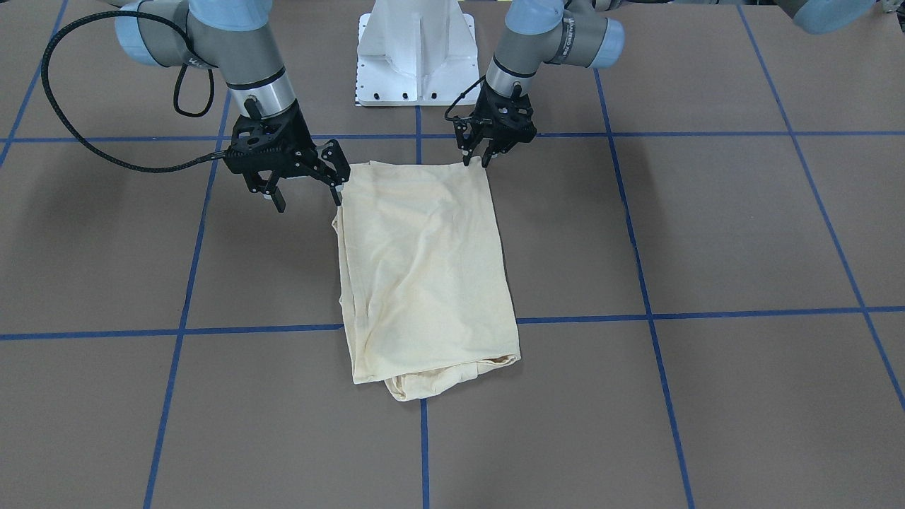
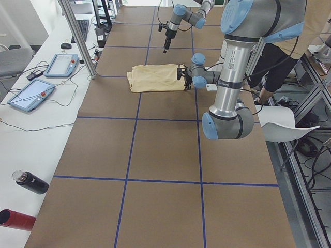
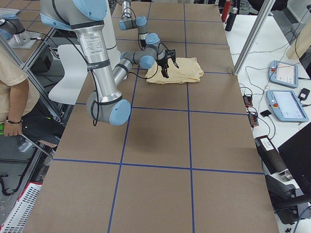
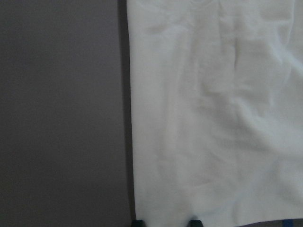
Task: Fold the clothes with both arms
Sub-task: 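Lower the left gripper onto the shirt corner nearest it, then move the right gripper to the other near corner beside the left gripper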
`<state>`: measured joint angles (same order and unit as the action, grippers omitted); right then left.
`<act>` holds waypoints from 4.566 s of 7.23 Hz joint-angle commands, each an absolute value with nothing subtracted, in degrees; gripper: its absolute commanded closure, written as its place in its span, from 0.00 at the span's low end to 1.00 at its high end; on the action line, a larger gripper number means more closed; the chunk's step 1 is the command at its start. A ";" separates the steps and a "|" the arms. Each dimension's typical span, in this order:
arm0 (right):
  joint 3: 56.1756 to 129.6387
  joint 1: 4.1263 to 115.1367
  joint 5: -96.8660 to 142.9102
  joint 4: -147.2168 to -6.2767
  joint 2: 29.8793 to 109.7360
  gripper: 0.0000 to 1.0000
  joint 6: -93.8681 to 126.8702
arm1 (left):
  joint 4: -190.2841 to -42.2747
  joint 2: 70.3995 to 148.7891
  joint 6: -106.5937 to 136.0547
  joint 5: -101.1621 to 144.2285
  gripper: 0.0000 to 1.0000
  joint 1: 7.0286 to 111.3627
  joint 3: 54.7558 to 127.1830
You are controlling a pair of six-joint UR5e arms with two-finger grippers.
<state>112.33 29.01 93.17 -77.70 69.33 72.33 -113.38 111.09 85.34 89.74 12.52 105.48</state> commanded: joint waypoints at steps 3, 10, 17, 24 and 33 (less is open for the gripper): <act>112.41 28.57 91.67 -77.70 69.35 0.00 72.42 | -113.38 111.09 85.43 89.56 1.00 12.22 105.47; 108.39 10.65 74.47 -78.40 68.21 0.05 100.37 | -113.38 111.27 85.34 89.30 1.00 12.22 105.73; 101.88 11.16 69.61 -78.49 64.34 0.34 93.87 | -113.38 111.18 85.34 89.21 1.00 12.22 105.73; 102.22 10.81 69.70 -82.08 63.37 0.31 93.69 | -113.47 111.27 85.25 89.21 1.00 12.13 105.64; 104.13 10.19 70.05 -83.85 61.08 1.00 98.09 | -113.47 111.62 85.17 89.38 1.00 12.13 106.69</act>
<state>102.46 10.12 69.83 -83.84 61.00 98.33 -113.47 111.47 85.23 89.25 12.13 106.07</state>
